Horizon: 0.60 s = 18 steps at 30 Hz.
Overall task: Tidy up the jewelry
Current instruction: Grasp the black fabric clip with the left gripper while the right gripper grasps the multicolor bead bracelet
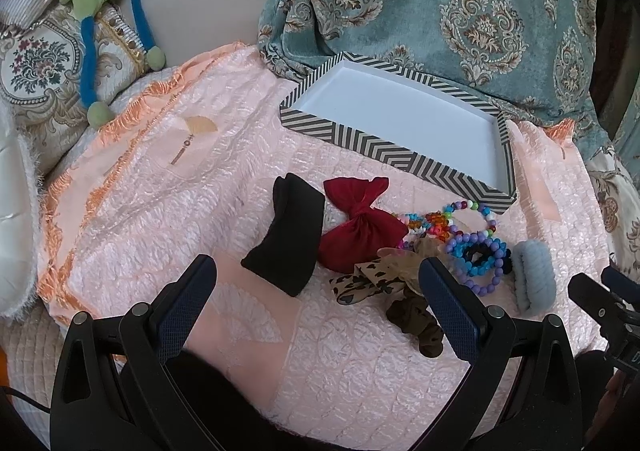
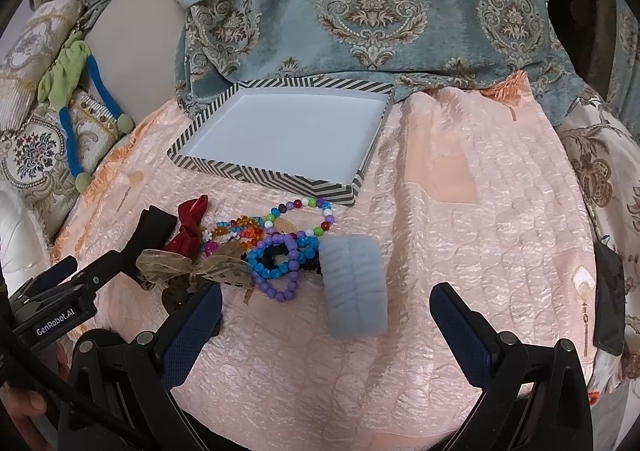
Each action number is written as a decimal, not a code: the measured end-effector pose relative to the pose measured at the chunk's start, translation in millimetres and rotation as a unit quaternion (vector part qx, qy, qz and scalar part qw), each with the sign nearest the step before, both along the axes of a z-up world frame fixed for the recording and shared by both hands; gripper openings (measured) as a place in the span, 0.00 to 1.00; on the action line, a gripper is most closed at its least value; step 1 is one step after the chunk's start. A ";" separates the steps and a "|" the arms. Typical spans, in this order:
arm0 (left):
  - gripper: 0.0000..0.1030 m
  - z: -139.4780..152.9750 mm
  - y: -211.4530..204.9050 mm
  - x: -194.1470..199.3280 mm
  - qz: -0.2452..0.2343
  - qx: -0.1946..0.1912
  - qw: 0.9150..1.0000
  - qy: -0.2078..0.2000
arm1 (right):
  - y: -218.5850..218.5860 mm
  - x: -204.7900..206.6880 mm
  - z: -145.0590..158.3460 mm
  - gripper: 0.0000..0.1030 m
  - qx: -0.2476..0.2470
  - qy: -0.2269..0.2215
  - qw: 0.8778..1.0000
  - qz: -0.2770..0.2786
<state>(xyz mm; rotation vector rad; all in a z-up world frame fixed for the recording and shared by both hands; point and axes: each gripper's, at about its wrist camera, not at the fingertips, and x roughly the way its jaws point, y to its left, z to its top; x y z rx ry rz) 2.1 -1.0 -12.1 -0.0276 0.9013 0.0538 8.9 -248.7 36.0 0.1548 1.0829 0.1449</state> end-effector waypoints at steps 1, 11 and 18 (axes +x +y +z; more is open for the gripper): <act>0.99 0.6 0.6 0.6 0.000 -0.002 1.000 0.002 | 0.2 0.2 -0.5 1.00 0.002 0.001 1.000 0.001; 0.99 19.5 16.7 10.4 0.000 -0.025 0.999 0.038 | -1.6 5.4 -3.9 1.00 -0.003 0.003 1.000 0.007; 0.99 30.8 49.8 28.9 0.030 -0.041 0.998 0.027 | -14.9 21.8 -9.0 0.95 0.006 -0.003 1.000 0.003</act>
